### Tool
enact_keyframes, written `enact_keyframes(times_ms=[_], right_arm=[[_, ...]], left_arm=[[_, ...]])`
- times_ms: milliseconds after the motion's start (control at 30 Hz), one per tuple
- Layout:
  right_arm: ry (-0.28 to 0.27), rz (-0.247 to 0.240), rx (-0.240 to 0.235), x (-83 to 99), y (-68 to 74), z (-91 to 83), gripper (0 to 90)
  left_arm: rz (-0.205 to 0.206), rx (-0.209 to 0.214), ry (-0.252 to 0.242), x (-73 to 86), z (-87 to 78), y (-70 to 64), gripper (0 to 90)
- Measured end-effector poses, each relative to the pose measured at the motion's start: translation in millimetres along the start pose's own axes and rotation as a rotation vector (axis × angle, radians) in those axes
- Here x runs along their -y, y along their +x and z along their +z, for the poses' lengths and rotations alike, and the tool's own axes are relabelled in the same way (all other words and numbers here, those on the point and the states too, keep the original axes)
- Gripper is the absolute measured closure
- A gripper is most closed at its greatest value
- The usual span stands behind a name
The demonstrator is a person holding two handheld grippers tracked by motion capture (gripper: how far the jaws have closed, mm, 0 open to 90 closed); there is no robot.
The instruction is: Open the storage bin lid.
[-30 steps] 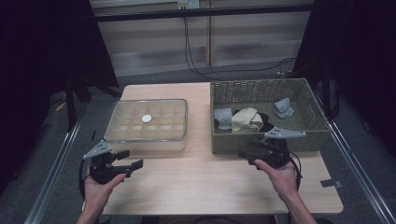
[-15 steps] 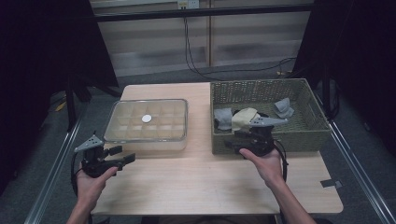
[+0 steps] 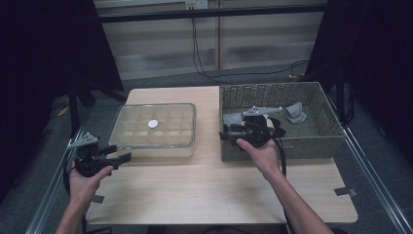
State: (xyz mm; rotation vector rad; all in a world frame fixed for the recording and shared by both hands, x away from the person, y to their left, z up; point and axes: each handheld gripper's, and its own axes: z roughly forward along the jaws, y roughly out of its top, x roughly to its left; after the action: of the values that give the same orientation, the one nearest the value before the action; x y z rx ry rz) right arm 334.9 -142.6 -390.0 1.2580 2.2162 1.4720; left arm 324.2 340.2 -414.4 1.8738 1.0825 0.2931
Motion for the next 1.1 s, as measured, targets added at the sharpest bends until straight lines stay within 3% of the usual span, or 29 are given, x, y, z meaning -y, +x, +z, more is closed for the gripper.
enact_keyframes(times_ms=[267, 533, 933, 1100], right_arm=[[0.059, -0.026, -0.048, -17.8, 4.8, 24.8, 40.5], [0.102, -0.039, -0.034, -32.7, 6.5, 50.9, 39.2], [0.171, -0.055, -0.046, -51.5, 9.5, 82.8, 40.1], [0.19, -0.039, -0.056, -56.9, 8.9, 94.5, 39.6]], left_arm=[[-0.024, 0.001, 0.017, -10.3, 3.4, 13.6, 20.5], [-0.014, -0.053, 0.053, -14.9, 13.6, 27.1, 16.8], [-0.048, -0.061, 0.057, -27.3, 16.5, 44.2, 15.6], [-0.057, -0.071, 0.067, -30.8, 23.9, 53.2, 15.6]])
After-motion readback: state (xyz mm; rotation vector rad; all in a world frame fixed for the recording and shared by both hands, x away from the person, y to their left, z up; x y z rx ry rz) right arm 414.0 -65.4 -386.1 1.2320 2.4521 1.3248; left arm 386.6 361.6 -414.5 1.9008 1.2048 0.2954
